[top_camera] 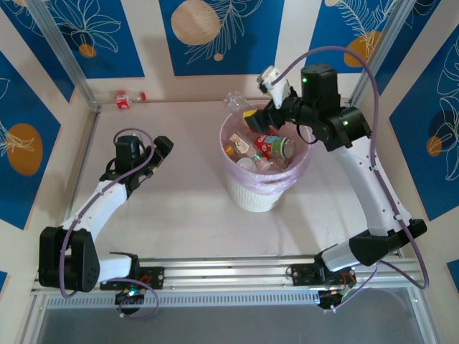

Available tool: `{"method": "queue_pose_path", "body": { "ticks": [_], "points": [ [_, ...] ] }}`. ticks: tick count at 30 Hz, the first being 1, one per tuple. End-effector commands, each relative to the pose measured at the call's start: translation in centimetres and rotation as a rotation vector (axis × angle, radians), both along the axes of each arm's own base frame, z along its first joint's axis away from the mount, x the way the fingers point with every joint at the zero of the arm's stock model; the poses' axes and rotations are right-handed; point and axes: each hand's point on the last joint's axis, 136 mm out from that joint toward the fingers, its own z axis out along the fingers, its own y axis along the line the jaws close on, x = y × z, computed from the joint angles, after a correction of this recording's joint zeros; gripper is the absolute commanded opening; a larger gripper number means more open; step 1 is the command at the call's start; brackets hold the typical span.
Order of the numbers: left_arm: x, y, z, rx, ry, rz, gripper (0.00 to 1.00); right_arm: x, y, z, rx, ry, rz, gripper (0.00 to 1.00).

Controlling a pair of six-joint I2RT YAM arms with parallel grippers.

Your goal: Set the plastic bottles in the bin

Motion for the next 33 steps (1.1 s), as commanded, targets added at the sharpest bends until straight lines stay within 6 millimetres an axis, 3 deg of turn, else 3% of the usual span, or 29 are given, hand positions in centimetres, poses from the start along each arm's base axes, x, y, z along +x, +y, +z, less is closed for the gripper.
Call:
{"method": "queue_pose_path", "body": {
  "ticks": [1, 3, 8, 12, 16, 21, 33],
  "points": [
    [0.1, 0.1, 0.4, -0.009, -0.028, -0.007, 0.98, 1.2, 1.0, 0.7, 0.184, 0.184, -0.046, 0.78],
    [0.1, 0.1, 0.3, -0.01, -0.027, -0.008, 0.98, 3.1, 1.5, 0.2, 0.242, 0.258, -0.097, 0.73],
    [-0.3, 0.2, 0.2, -0.001, -0.027, -0.007, 0.98, 6.8, 2.9, -0.9, 0.344, 0.364, -0.163, 0.71],
    [-0.5, 0.5, 0.2, 0.024, -0.026, -0.006, 0.98, 8.5, 4.2, -1.1, 0.414, 0.396, -0.147, 0.65],
    [-0.6, 0.7, 0.4, 0.036, -0.031, -0.006, 0.98, 9.8, 5.5, -2.1, 0.417, 0.405, -0.109, 0.66],
    [-0.9, 1.0, 0.8, 0.059, -0.041, -0.009, 0.98, 8.3, 6.5, -4.6, 0.288, 0.429, -0.031, 0.65],
    [-0.9, 1.2, 0.7, 0.05, -0.042, -0.003, 0.99, 2.6, 6.2, -7.2, 0.097, 0.452, 0.131, 0.6]
  ]
}}
